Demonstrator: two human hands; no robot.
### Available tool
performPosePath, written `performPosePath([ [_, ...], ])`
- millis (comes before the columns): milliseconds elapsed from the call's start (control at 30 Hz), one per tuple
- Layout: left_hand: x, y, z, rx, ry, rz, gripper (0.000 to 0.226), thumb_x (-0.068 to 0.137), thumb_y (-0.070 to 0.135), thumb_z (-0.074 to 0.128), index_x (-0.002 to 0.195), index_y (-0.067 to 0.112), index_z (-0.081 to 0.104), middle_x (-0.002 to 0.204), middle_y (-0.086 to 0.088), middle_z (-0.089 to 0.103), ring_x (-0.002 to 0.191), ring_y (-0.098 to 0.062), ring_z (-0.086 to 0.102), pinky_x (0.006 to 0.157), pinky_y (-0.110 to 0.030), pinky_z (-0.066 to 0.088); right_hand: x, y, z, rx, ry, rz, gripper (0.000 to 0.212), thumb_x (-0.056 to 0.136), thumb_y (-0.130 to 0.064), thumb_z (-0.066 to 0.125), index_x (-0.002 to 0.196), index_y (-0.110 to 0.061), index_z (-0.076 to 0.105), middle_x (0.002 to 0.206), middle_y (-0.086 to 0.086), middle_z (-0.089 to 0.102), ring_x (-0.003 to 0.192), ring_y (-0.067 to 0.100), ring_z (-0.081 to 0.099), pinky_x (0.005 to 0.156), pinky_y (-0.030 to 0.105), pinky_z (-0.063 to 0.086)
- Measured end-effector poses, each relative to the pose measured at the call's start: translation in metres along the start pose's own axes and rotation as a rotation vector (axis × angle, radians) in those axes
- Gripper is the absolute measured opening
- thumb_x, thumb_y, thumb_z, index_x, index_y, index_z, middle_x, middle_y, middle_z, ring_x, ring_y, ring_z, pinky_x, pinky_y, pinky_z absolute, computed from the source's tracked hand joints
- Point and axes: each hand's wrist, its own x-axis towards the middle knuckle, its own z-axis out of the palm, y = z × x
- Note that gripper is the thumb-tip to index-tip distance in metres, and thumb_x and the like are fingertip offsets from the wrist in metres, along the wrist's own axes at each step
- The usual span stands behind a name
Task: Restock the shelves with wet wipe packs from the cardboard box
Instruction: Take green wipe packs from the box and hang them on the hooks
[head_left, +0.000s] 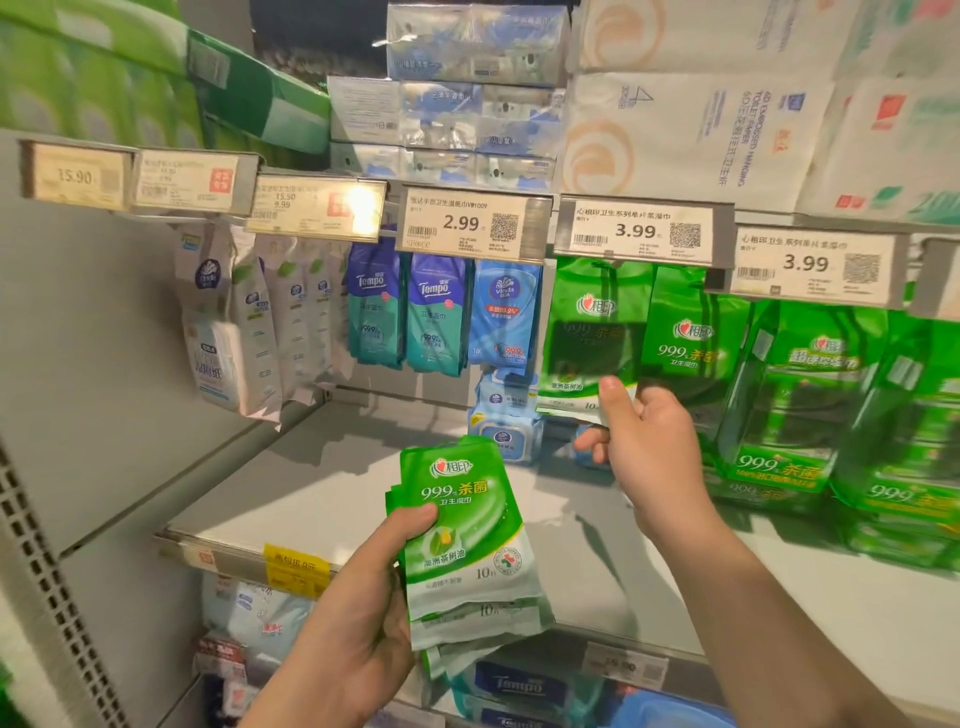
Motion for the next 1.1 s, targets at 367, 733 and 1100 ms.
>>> performPosePath([
  [367, -0.009, -0.013, -0.003, -0.039, -0.063, -0.090, 0.057, 0.069, 0.027, 0.074, 0.121, 0.004, 0.075, 0.121, -0.026, 0.071, 0.109, -0.043, 0.068, 0.084, -0.049, 0.059, -0.009, 0.018, -0.018, 0.171, -0.075, 0.248, 0.016, 0.103, -0.025, 0.058, 0.109, -0.011, 0.061, 0.086, 0.008, 0.070, 0.056, 0.016, 0.055, 0.054, 0.030, 0.039],
  [733, -0.005, -0.033, 0.019, -0.018, -0.158, -0.139, 0.061, 0.071, 0.029, 0.073, 0.128, 0.006, 0.071, 0.128, -0.026, 0.068, 0.121, -0.045, 0.064, 0.106, -0.055, 0.047, -0.078, -0.009, -0.046, -0.049, -0.555, 0.376, 0.078, 0.073, -0.080, 0.062, 0.101, -0.007, 0.065, 0.070, 0.009, 0.056, 0.046, 0.015, 0.041, 0.041, 0.023, 0.029],
  [1100, -0.002, -0.053, 0.038, 0.164, -0.163, -0.194, 0.052, 0.080, 0.036, 0.075, 0.121, 0.005, 0.074, 0.121, -0.027, 0.071, 0.108, -0.045, 0.070, 0.103, -0.058, 0.050, -0.096, 0.010, -0.058, -0.195, -0.555, 0.389, 0.051, 0.072, -0.072, 0.065, 0.099, -0.028, 0.067, 0.078, 0.012, 0.072, 0.056, 0.024, 0.060, 0.052, 0.037, 0.043],
])
